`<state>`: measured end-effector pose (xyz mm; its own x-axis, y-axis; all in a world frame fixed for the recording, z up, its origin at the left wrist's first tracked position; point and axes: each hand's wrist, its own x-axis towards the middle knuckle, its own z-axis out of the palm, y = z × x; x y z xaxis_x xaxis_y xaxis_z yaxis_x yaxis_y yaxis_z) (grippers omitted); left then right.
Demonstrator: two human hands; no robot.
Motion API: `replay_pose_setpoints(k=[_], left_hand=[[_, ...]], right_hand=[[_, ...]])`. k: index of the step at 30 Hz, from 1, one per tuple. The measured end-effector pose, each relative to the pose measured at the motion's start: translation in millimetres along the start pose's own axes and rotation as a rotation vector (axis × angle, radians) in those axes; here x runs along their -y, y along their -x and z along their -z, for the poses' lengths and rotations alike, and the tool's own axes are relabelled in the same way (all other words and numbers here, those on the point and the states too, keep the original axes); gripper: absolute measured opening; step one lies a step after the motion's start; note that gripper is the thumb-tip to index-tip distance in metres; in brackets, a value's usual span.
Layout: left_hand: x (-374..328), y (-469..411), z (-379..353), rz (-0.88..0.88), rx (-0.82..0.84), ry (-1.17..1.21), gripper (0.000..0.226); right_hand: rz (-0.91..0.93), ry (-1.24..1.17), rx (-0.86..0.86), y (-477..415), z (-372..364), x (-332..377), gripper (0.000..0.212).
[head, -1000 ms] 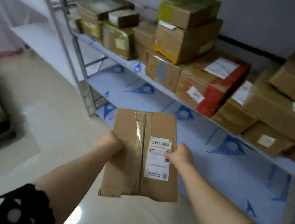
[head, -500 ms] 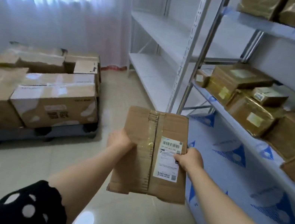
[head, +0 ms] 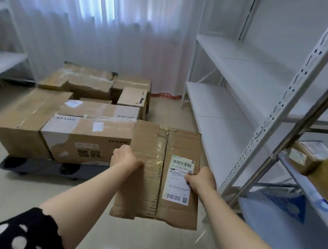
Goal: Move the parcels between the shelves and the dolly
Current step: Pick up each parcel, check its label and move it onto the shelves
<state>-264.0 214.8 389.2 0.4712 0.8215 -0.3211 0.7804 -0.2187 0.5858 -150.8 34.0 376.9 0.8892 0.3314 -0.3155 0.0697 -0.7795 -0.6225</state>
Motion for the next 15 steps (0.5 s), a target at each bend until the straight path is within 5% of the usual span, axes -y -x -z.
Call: replay_pose_setpoints(k=[2, 7, 15], left_hand=[[-23, -40, 1, 0.023, -0.017, 0.015, 0.044], [-65, -126, 2, 0.075, -0.035, 0.004, 0.042], [-137, -309, -8, 0.057, -0.066, 0.05, 0.021]], right_hand=[[0.02, 0.011, 0.011, -48, 4, 24, 0.03], [0.049, 0.022, 0.068, -155, 1, 76, 0.009], [0.059, 0.02, 0.117, -331, -19, 152, 0.019]])
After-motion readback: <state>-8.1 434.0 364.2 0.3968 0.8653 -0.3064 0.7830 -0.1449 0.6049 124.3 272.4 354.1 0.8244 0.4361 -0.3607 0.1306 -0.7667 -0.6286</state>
